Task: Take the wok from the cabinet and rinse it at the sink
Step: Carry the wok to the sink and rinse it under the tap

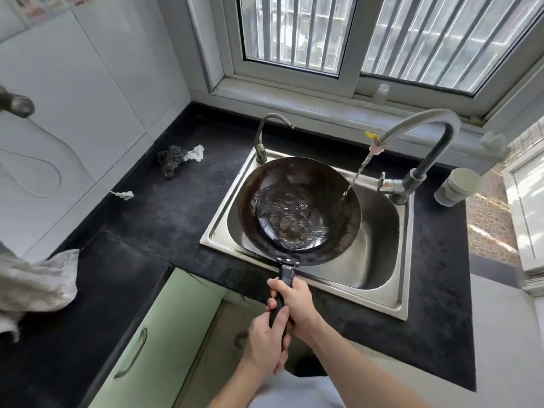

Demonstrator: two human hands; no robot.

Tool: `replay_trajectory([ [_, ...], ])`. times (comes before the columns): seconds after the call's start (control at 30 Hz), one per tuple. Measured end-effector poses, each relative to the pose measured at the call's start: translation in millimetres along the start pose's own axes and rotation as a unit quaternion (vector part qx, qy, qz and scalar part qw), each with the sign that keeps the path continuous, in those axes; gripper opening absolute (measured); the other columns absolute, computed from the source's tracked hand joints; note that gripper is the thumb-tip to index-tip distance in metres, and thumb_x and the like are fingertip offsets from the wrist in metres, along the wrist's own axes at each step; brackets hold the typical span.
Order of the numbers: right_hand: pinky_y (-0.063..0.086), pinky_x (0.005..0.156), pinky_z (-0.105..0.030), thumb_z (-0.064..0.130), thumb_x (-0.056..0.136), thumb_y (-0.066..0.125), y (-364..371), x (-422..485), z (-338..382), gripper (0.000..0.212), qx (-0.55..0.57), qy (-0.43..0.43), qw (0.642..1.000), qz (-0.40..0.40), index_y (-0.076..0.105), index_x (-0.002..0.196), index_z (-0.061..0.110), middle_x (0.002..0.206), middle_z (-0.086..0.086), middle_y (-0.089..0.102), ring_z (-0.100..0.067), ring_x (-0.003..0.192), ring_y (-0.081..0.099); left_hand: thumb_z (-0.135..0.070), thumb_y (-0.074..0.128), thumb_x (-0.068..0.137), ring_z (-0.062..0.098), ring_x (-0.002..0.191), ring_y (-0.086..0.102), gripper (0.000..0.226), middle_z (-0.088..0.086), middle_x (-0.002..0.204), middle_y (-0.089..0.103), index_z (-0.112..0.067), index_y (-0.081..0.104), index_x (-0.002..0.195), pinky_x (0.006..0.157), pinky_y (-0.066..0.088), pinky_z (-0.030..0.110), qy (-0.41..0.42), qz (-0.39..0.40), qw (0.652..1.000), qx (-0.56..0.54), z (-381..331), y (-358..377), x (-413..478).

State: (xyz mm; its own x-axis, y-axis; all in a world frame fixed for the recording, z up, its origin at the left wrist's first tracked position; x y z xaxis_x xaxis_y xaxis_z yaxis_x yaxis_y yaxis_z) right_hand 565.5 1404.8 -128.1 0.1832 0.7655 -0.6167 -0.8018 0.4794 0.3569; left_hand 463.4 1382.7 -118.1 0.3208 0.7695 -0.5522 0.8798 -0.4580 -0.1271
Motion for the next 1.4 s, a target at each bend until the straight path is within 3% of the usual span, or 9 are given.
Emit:
replay_trajectory([
  [0.27, 0.049, 0.049, -0.029, 0.002, 0.096, 0.058, -20, 0, 2, 0.027, 0.013, -0.001, 1.000, -0.022, 0.049, 0.071, 0.007, 0.058, -0.005, 0.049, -0.015, 0.045, 0.050, -0.036, 0.047, 0.101, 0.016, 0.035, 0.043, 0.044, 0.001, 0.047, 0.050, -0.006, 0.057, 0.071, 0.037, 0.034, 0.024, -0.017, 0.028, 0.999, 0.024, -1, 15, 5],
  [0.77, 0.051, 0.052, -0.031, 0.002, 0.095, 0.058, -12, 16, 16, 0.034, -0.008, -0.002, 1.000, 0.009, 0.051, 0.062, 0.009, 0.054, -0.005, 0.046, -0.015, 0.045, 0.050, -0.038, 0.050, 0.099, 0.022, 0.036, 0.046, 0.048, 0.004, 0.047, 0.051, -0.008, 0.054, 0.063, 0.038, 0.034, 0.027, -0.018, -0.021, 0.998, 0.050, -9, 11, 20],
  [1.07, 0.053, 0.051, -0.032, 0.003, 0.095, 0.060, -21, 0, 5, 0.029, -0.017, -0.017, 0.999, -0.049, 0.052, 0.068, 0.007, 0.057, -0.006, 0.051, -0.017, 0.046, 0.052, -0.031, 0.045, 0.103, 0.013, 0.031, 0.043, 0.051, -0.002, 0.040, 0.047, -0.007, 0.051, 0.058, 0.034, 0.033, 0.021, -0.015, 0.039, 0.999, 0.033, -8, 13, 6],
  [1.2, 0.053, 0.050, -0.032, 0.002, 0.095, 0.060, -29, 2, 6, 0.027, -0.012, -0.016, 0.996, -0.083, 0.050, 0.069, 0.006, 0.055, -0.006, 0.051, -0.017, 0.044, 0.052, -0.032, 0.045, 0.103, 0.015, 0.032, 0.041, 0.048, 0.004, 0.046, 0.048, -0.003, 0.053, 0.066, 0.033, 0.031, 0.021, -0.034, 0.061, 0.998, 0.005, -10, 18, 9],
  [1.4, 0.051, 0.051, -0.031, 0.001, 0.093, 0.060, -23, 12, 9, 0.035, 0.015, 0.012, 0.998, -0.062, 0.050, 0.061, 0.008, 0.048, -0.006, 0.047, -0.017, 0.041, 0.048, -0.034, 0.047, 0.102, 0.018, 0.032, 0.038, 0.045, 0.006, 0.049, 0.048, -0.005, 0.053, 0.067, 0.034, 0.028, 0.021, -0.046, 0.050, 0.998, 0.011, -15, 17, 16],
])
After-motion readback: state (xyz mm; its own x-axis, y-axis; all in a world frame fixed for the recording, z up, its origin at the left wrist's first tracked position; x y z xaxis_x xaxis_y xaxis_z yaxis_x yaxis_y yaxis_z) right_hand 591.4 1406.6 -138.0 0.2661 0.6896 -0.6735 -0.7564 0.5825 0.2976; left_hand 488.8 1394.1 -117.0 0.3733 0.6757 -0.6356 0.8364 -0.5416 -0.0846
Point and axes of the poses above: each hand's wrist, its own x-axis towards the middle knuckle, its own y-axis out of the palm, z = x × y, the point moved 5 cm from there along x, towards the middle knuckle
